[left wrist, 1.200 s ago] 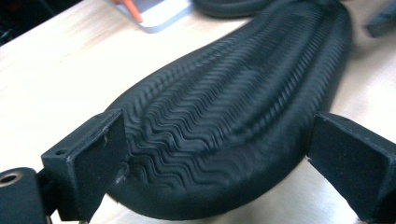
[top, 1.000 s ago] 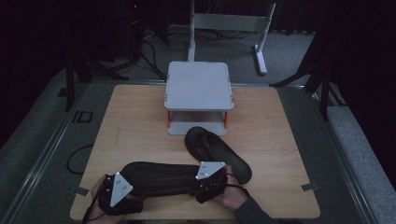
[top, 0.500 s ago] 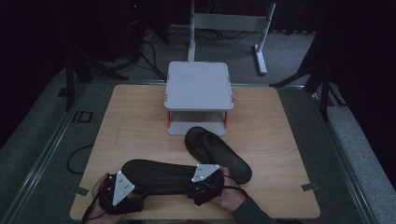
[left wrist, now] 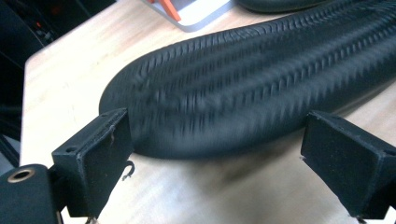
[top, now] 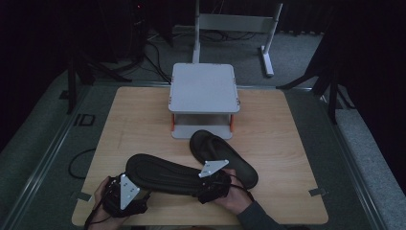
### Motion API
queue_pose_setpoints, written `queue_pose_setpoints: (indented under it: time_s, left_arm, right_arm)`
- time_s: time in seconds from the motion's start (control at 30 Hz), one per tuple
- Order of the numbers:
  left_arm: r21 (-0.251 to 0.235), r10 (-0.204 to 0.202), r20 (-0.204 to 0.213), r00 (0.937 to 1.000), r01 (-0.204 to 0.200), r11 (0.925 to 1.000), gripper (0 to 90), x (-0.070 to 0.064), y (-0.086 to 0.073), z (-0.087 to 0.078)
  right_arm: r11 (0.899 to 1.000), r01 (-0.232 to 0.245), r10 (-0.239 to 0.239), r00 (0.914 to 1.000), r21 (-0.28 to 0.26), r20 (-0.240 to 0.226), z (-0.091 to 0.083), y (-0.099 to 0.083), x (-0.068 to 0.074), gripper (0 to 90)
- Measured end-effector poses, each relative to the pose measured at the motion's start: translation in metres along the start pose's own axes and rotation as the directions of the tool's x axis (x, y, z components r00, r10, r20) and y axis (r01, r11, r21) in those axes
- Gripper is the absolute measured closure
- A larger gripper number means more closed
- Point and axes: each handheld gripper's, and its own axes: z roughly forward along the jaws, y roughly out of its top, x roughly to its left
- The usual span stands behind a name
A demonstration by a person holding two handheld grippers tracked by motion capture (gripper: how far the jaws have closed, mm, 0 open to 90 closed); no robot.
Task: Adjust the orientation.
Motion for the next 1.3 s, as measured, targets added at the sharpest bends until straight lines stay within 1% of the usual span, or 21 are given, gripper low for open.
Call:
queue_pose_setpoints:
  time_s: [0.03,0.07,0.13,0.17,0.2,0.3,0.37,0.4,0.47,0.53,0.63,0.7,0.73,0.83,0.93,1.03,1.07,1.1,1.13,1.2,1.3]
  left_arm:
    - [-0.001,0.012,0.007,0.9999,-0.012,0.9999,8.5,0.0,0.002,0.003]
    - [-0.01,0.006,0.013,0.9999,-0.006,0.9999,8.5,0.0,0.004,0.005]
    - [-0.021,-0.001,0.008,1.0,0.001,0.9998,8.5,0.0,0.008,0.01]
    - [-0.021,-0.001,0.008,1.0,0.001,0.9998,8.5,0.0,0.008,0.01]
    - [-0.036,-0.007,0.009,0.9999,0.008,0.9993,8.5,0.0,0.01,0.016]
    - [-0.041,-0.005,0.016,0.9999,0.006,0.9991,8.5,0.001,0.015,0.02]
    - [-0.044,-0.004,0.025,0.9997,0.005,0.999,8.5,0.002,0.019,0.024]
    - [-0.047,-0.002,0.027,0.9996,0.003,0.9989,8.5,0.001,0.02,0.025]
    - [-0.053,0.008,0.035,0.9994,-0.006,0.9986,8.5,0.001,0.024,0.028]
    - [-0.061,0.014,0.027,0.9996,-0.012,0.9981,8.8,0.0,0.028,0.031]
    - [-0.058,0.019,0.027,0.9995,-0.017,0.9982,9.1,0.0,0.032,0.037]
    - [-0.054,0.011,0.036,0.9993,-0.009,0.9985,10.5,-0.001,0.033,0.039]
    - [-0.052,0.011,0.035,0.9993,-0.01,0.9986,10.6,-0.001,0.033,0.039]
    - [-0.063,0.007,0.047,0.9989,-0.004,0.998,11.5,-0.005,0.032,0.03]
    - [-0.071,0.014,0.039,0.9991,-0.012,0.9974,12.9,-0.007,0.025,0.015]
    - [-0.074,-0.003,0.046,0.9989,0.007,0.9972,15.5,-0.007,0.015,0.003]
    - [-0.068,-0.006,0.061,0.9981,0.01,0.9977,17.6,-0.007,0.012,0.001]
    - [-0.063,-0.011,0.095,0.9954,0.017,0.9978,22.3,-0.008,0.009,0.002]
    - [-0.05,-0.005,0.115,0.9934,0.011,0.9987,26.0,-0.009,0.006,0.004]
    - [-0.025,0.008,0.132,0.9912,-0.005,0.9997,28.0,-0.013,0.005,0.014]
    - [-0.009,0.003,0.183,0.983,-0.002,1.0,33.8,-0.014,0.007,0.03]
  right_arm:
    - [1.0,-0.006,0.006,1.0,-0.005,0.003,-0.001,0.0,-0.001,33.6]
    - [1.0,-0.023,0.023,0.9997,-0.015,-0.001,-0.003,0.0,-0.003,35.6]
    - [0.999,-0.042,0.042,0.9991,-0.011,-0.008,-0.005,-0.002,-0.008,36.0]
    - [0.999,-0.042,0.042,0.9991,-0.011,-0.008,-0.005,-0.002,-0.008,36.0]
    - [0.999,-0.037,0.037,0.9993,-0.008,-0.001,-0.005,-0.002,-0.009,35.9]
    - [1.0,0.014,-0.014,0.9997,-0.001,0.019,-0.005,-0.003,-0.005,28.0]
    - [0.998,0.062,-0.062,0.9973,0.01,0.04,-0.003,-0.003,0.001,21.9]
    - [0.996,0.09,-0.09,0.9942,0.015,0.058,-0.002,-0.003,0.004,19.6]
    - [0.991,0.131,-0.132,0.9891,0.019,0.064,0.0,-0.002,0.009,17.1]
    - [0.984,0.173,-0.175,0.9817,0.031,0.076,0.004,0.0,0.014,14.9]
    - [0.975,0.212,-0.218,0.9702,0.065,0.105,0.009,0.002,0.018,14.2]
    - [0.969,0.233,-0.243,0.9608,0.08,0.134,0.013,0.002,0.02,14.2]
    - [0.963,0.254,-0.266,0.9524,0.095,0.149,0.014,0.002,0.022,14.3]
    - [0.96,0.258,-0.274,0.9427,0.106,0.19,0.015,0.002,0.024,19.9]
    - [0.974,0.207,-0.219,0.9604,0.086,0.171,0.013,0.002,0.02,21.0]
    - [0.989,0.134,-0.141,0.9806,0.06,0.137,0.008,0.003,0.012,21.7]
    - [0.991,0.119,-0.125,0.9836,0.056,0.13,0.007,0.003,0.01,21.8]
    - [0.993,0.104,-0.109,0.9861,0.052,0.125,0.007,0.004,0.009,21.9]
    - [0.995,0.092,-0.098,0.9879,0.047,0.12,0.006,0.004,0.008,22.0]
    - [0.996,0.076,-0.08,0.9898,0.043,0.118,0.006,0.005,0.007,22.0]
    - [0.998,0.055,-0.059,0.9909,0.038,0.121,0.006,0.005,0.007,22.6]
